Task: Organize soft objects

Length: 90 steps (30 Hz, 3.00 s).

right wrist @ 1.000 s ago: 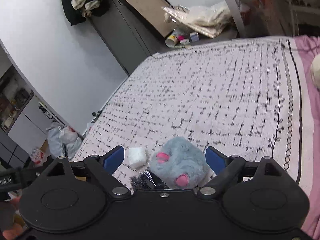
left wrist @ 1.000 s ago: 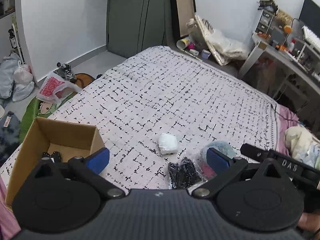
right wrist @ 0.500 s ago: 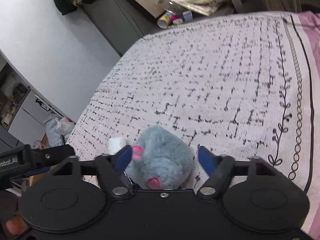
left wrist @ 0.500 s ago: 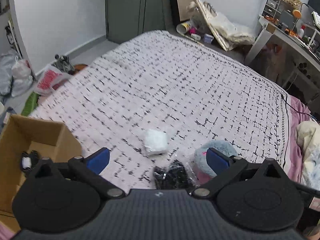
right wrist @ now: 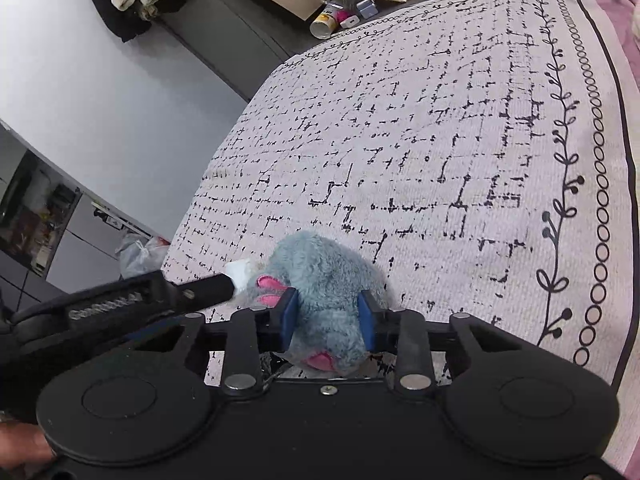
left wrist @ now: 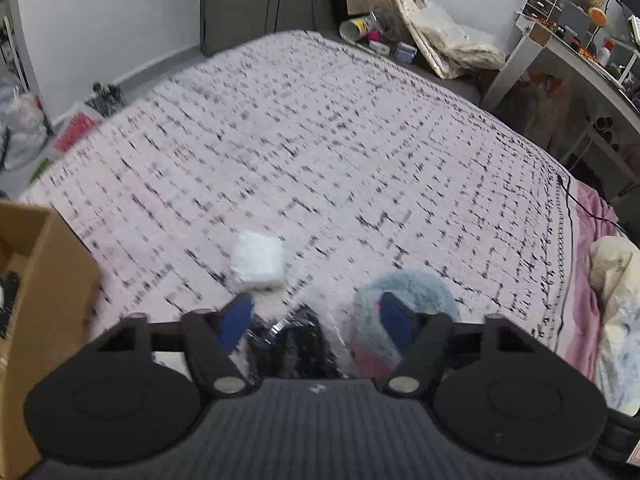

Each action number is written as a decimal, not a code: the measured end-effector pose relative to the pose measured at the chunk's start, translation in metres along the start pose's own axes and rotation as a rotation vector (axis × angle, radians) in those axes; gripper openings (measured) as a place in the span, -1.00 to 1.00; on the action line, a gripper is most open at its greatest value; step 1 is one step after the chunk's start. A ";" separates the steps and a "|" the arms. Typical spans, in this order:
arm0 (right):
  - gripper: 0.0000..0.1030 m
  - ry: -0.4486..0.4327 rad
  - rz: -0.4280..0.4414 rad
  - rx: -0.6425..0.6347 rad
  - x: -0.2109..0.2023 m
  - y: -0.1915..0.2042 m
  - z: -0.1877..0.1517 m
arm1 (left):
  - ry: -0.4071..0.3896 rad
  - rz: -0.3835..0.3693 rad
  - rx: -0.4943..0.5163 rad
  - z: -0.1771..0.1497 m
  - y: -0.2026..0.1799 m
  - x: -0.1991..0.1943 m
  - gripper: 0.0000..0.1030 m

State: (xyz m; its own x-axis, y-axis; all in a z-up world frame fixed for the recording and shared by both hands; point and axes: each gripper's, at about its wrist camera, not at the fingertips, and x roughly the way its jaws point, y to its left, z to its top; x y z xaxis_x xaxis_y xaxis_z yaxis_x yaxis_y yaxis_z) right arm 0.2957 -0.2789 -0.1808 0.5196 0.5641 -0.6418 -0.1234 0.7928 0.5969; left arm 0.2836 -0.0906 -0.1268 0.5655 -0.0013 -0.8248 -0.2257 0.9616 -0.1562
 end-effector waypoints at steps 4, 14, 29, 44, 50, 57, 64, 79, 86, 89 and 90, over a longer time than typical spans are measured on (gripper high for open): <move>-0.44 0.000 -0.003 0.001 -0.003 -0.002 -0.003 | 0.017 -0.016 -0.020 -0.006 -0.005 0.005 0.09; -0.57 -0.010 -0.005 0.009 -0.008 -0.003 -0.008 | 0.073 -0.161 -0.126 -0.014 -0.009 0.017 -0.66; -0.67 -0.058 0.019 -0.035 -0.026 0.025 -0.008 | 0.013 -0.231 -0.149 -0.010 0.008 -0.017 -0.70; -0.67 -0.107 0.047 -0.125 -0.044 0.093 -0.007 | -0.082 -0.286 -0.175 0.002 0.053 -0.077 -0.70; -0.67 -0.112 0.048 -0.166 -0.048 0.120 -0.014 | -0.109 -0.299 -0.196 0.003 0.076 -0.096 -0.70; -0.67 -0.108 0.043 -0.212 -0.047 0.150 -0.025 | -0.129 -0.316 -0.230 0.001 0.108 -0.110 -0.70; -0.67 -0.102 0.044 -0.252 -0.037 0.183 -0.039 | -0.155 -0.313 -0.253 0.001 0.141 -0.123 -0.70; -0.67 -0.092 0.038 -0.314 -0.012 0.246 -0.071 | -0.199 -0.331 -0.263 -0.003 0.218 -0.131 -0.70; -0.67 -0.078 0.009 -0.345 0.007 0.270 -0.084 | -0.181 -0.360 -0.307 -0.004 0.253 -0.120 -0.70; -0.67 -0.069 0.003 -0.353 0.018 0.278 -0.089 | -0.174 -0.361 -0.322 -0.004 0.268 -0.116 -0.70; -0.67 -0.066 0.003 -0.356 0.021 0.282 -0.091 | -0.174 -0.359 -0.328 -0.004 0.273 -0.114 -0.70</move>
State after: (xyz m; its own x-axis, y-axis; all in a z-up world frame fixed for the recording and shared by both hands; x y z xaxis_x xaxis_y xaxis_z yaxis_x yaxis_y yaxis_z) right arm 0.1950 -0.0227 -0.0703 0.5709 0.5593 -0.6010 -0.4055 0.8286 0.3859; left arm 0.1545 0.1709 -0.0771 0.7702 -0.2432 -0.5896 -0.2139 0.7724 -0.5980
